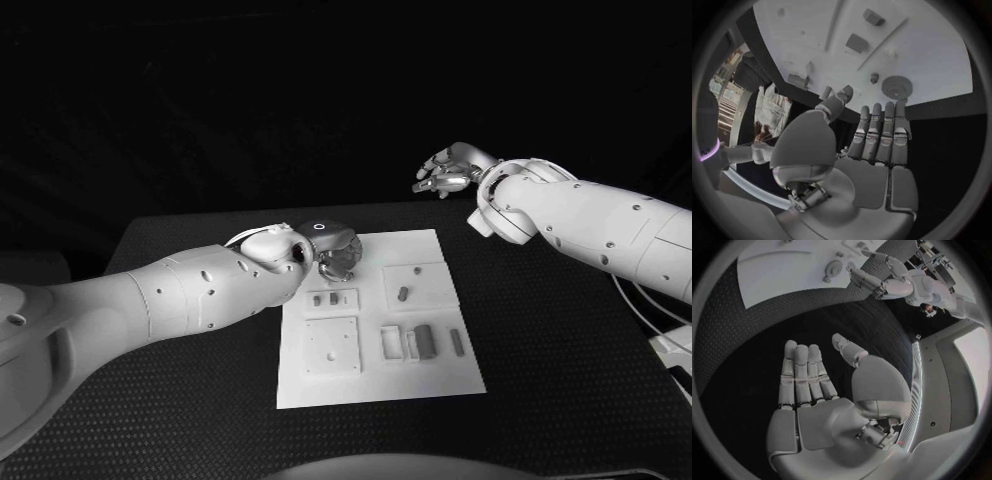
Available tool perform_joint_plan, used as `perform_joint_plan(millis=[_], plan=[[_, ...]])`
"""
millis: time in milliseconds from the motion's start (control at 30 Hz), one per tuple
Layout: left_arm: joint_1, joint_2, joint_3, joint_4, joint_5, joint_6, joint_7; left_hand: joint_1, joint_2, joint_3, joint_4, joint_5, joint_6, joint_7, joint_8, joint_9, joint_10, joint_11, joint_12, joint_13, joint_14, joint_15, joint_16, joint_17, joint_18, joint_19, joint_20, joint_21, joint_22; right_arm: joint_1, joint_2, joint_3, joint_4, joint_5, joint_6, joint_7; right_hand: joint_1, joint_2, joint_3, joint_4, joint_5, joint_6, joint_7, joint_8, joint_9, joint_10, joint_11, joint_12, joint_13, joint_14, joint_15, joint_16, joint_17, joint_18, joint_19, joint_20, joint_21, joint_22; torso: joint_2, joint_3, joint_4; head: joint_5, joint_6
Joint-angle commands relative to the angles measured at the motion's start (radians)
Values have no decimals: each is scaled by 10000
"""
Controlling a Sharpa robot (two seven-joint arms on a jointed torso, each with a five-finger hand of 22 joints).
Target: Assemble the parts on the task board
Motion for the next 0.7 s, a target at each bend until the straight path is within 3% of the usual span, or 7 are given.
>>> perform_joint_plan(millis=[33,67,100,133,233,333,700], plan=[[-52,105,-50,-171,-666,-313,163,351,153,141,-122,42,152,-52,81,-71,367,4,117,51,651,-273,318,234,259,594,-177,267,101,-1,36,4,-75,814,-158,629,-70,46,-18,-45,22,68,173,48,38,-28,124,-606,-589,-279,207,-766,-316,-138,-394,159,-471,-230,-11,-6,26,-24,-12],[-64,118,-57,-212,-734,-328,148,448,212,205,-147,57,259,-40,134,-70,441,-16,133,61,724,-315,348,275,264,672,-203,297,113,-1,41,4,-77,835,-188,709,-66,53,-27,-54,22,54,176,55,43,-22,156,-760,-761,-362,287,-969,-402,-167,-527,200,-593,-276,-12,-8,23,-26,-11],[-77,127,-68,-257,-811,-349,118,517,252,251,-158,63,383,-27,193,-75,543,-40,150,75,799,-358,372,329,261,760,-235,326,126,-1,43,4,-65,868,-255,776,-67,110,51,-82,34,67,175,78,57,-170,269,-1161,-1082,-789,528,-1549,-659,-289,-1005,301,-957,-425,-11,-10,20,-26,-10],[-86,135,-75,-289,-850,-348,93,538,263,268,-157,63,471,-17,233,-87,628,-60,160,86,845,-384,379,375,252,816,-260,341,133,-1,48,4,-57,910,-296,814,22,126,62,-136,11,7,180,98,73,305,310,-1852,-1880,-444,784,-2345,-1033,-288,-1078,418,-1282,-619,-9,-10,12,-22,-9],[-105,206,-89,-461,-853,-255,-50,502,243,254,-137,50,541,-14,250,-156,798,-109,147,102,924,-430,364,491,216,906,-325,346,143,-1,54,4,-51,1129,-409,1016,38,165,-5,-150,21,70,155,152,80,415,312,-2175,-2270,-524,788,-2883,-1190,-302,-1222,490,-1525,-729,-3,-5,-2,-29,5],[-124,295,-133,-604,-802,-365,-186,420,220,154,-106,36,553,9,235,-290,1004,-152,65,118,1117,-530,429,811,160,1128,-480,441,253,0,57,4,-46,1337,-485,1082,137,187,-6,-208,22,-57,131,98,-23,610,403,-3006,-3099,-648,1125,-4228,-1651,-420,-1753,621,-2058,-893,1,-2,-1,-62,-4],[-288,507,-129,-893,-688,-529,-307,478,347,44,-77,27,506,110,223,-675,1141,-127,-434,115,1738,-933,785,2248,53,1764,-971,958,975,1,65,4,58,1399,-558,1091,247,222,-195,-163,25,-63,217,102,-176,964,425,-3431,-3759,-434,1184,-5113,-1645,-420,-1834,711,-2322,-845,21,-10,-18,-101,-16]])
